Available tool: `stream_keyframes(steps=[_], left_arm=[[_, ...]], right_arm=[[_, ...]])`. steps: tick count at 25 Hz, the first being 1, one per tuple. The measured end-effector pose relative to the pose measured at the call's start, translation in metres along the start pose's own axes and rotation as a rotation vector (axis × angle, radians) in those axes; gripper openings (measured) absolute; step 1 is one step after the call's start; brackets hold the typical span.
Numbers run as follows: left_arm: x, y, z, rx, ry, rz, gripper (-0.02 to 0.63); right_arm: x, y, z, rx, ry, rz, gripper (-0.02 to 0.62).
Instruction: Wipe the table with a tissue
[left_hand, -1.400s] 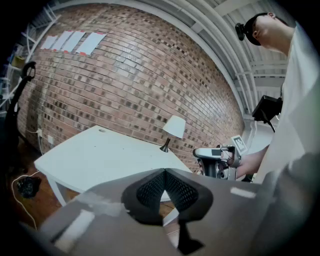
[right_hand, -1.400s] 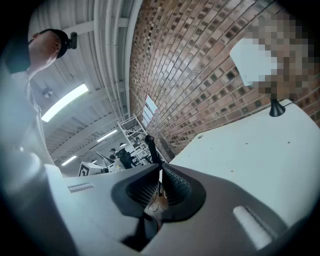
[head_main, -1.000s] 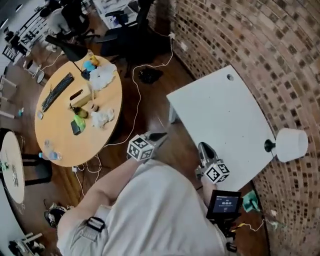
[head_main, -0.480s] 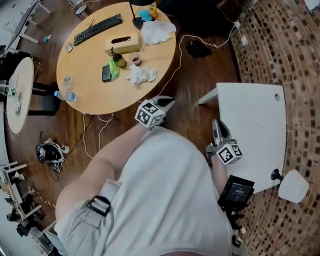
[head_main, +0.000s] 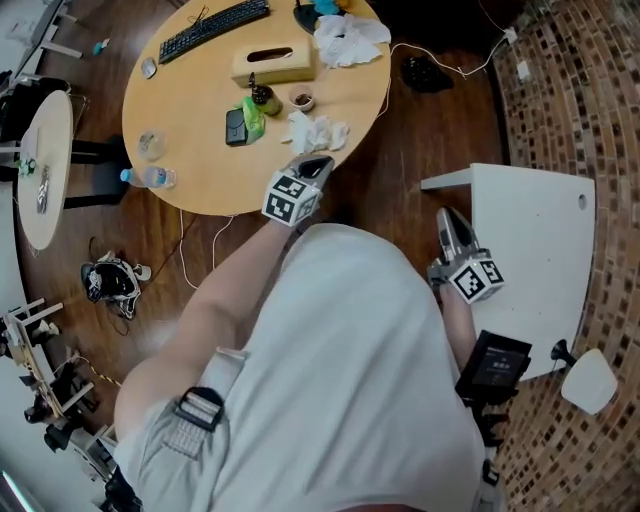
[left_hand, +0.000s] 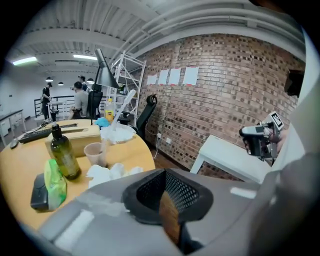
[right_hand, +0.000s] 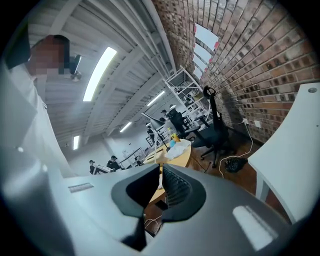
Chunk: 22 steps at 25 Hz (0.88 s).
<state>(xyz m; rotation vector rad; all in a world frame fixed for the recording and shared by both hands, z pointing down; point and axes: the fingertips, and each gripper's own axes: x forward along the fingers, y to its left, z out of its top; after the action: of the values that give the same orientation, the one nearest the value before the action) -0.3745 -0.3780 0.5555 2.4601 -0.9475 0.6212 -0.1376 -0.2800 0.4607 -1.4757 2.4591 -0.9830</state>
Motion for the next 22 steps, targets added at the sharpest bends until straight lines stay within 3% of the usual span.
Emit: stream_keyframes(steps=[4,7,11,17,20,22], left_arm=[[-0.005,0.044,0.007,0.018,-0.009,0.081,0.006],[-0.003,0.074,0.002,0.017,0.03,0.132,0.012],[0.006,0.101,-0.006,0.036,0.096,0.156,0.178],[0.039,0.125,-0.033,0.022,0.218,0.18,0.255],[0.045,0.128,-0.046,0.004,0.256,0.192,0.25],[0.044,0.128,-0.051,-0.001,0.263,0.186,0.195]], right_arm=[[0.029,0.01,0.003,-0.015,0.019,0.013,0.02],[0.044,0.014,0.005,-0.023,0.028,0.009,0.02],[0.06,0.016,0.007,-0.03,0.026,-0.003,0.02],[0.07,0.016,0.013,-0.019,0.008,-0.049,0.02],[0.069,0.017,0.012,-0.013,0.0,-0.07,0.02],[0.065,0.015,0.01,-0.005,-0.014,-0.091,0.02]])
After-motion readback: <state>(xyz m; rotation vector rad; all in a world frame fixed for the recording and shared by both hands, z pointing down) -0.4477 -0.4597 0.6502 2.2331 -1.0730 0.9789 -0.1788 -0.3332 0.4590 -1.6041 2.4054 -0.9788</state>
